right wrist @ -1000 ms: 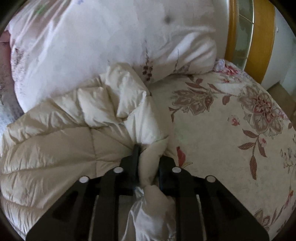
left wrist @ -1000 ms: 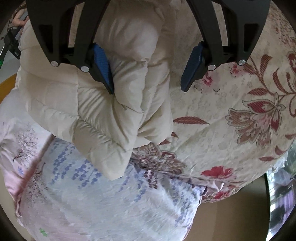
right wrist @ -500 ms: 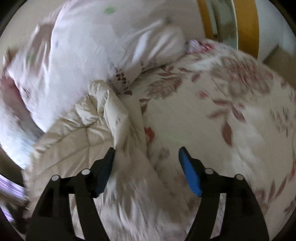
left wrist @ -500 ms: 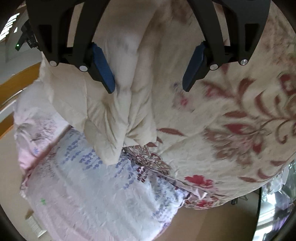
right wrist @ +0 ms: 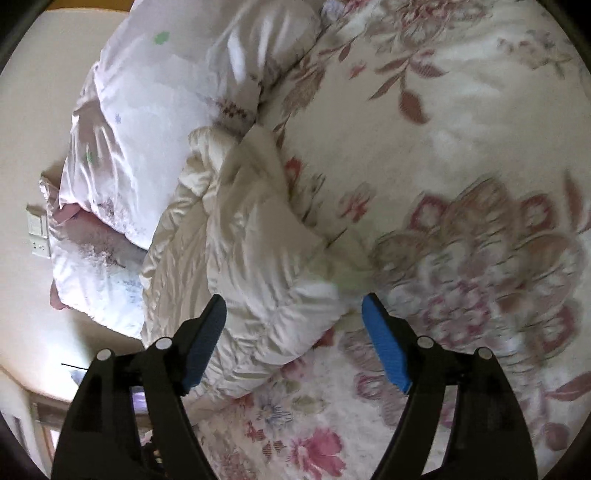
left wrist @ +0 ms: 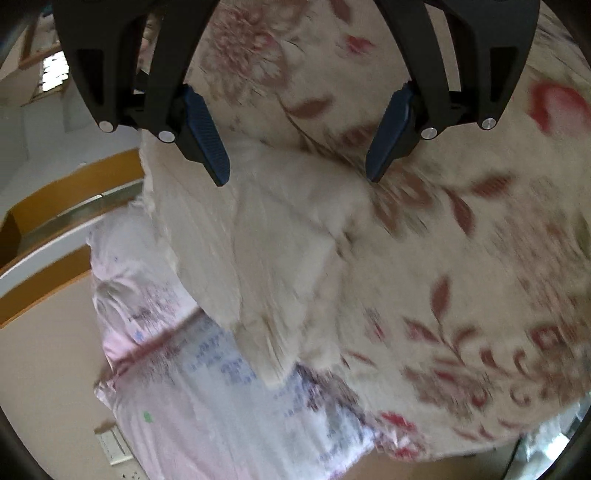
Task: Fold large clothes
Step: 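Grasp the bunched comforter with the left gripper while the right gripper grasps it too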
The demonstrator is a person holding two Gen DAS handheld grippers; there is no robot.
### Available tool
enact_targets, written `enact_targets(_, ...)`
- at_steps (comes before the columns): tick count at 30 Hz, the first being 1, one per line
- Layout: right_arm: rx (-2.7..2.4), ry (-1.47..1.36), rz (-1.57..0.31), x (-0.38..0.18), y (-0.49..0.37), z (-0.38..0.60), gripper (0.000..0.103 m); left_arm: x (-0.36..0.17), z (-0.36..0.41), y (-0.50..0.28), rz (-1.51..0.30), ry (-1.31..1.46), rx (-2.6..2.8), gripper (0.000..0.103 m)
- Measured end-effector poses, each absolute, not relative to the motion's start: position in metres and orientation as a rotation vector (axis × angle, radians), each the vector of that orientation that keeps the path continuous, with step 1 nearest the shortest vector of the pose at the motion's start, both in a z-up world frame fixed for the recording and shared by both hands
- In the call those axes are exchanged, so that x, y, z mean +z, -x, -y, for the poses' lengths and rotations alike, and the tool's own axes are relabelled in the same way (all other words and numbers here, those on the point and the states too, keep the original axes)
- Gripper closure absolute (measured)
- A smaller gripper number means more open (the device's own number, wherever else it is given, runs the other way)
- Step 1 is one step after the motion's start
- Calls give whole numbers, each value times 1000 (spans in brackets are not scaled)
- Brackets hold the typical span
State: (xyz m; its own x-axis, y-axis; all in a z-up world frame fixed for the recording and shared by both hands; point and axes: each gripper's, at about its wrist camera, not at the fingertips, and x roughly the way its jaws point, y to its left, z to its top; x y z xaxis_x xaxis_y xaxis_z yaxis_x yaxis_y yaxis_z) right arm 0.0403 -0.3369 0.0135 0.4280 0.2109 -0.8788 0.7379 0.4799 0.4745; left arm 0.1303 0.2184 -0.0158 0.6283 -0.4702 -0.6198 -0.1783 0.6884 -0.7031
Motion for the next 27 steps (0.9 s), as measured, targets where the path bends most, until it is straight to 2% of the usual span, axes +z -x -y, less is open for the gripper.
enact_targets(9, -409, -1085, -1130, 0, -48, 329, 26, -36, -198, -144, -947, 912, -168, 27)
enact_targets(13, -375, -1112, -1140, -4, -48, 327, 26, -42, -203, -147, -908, 989, -137, 27)
enact_targets(19, -410, -1131, -1048, -11, -55, 333, 28, -43, -212, -151, -814, 1048, -63, 29)
enact_targets(21, -430, -1114, -1027, -13, -56, 335, 44, -44, -214, -152, -789, 1057, -37, 33)
enact_targets(22, -430, -1109, -1022, -15, -57, 334, 51, -45, -215, -152, -782, 1064, -36, 38)
enact_targets(23, -422, -1107, -1019, -15, -58, 334, 61, -47, -217, -153, -775, 1079, -39, 42)
enact_targets(24, -410, -1104, -1011, -15, -57, 333, 69, -49, -218, -155, -771, 1093, -44, 53)
enact_targets(25, -395, -1093, -1000, -12, -57, 331, 72, -53, -220, -156, -769, 1109, -49, 61)
enact_targets(27, -370, -1078, -984, -7, -57, 327, 80, -56, -223, -156, -757, 1134, -65, 74)
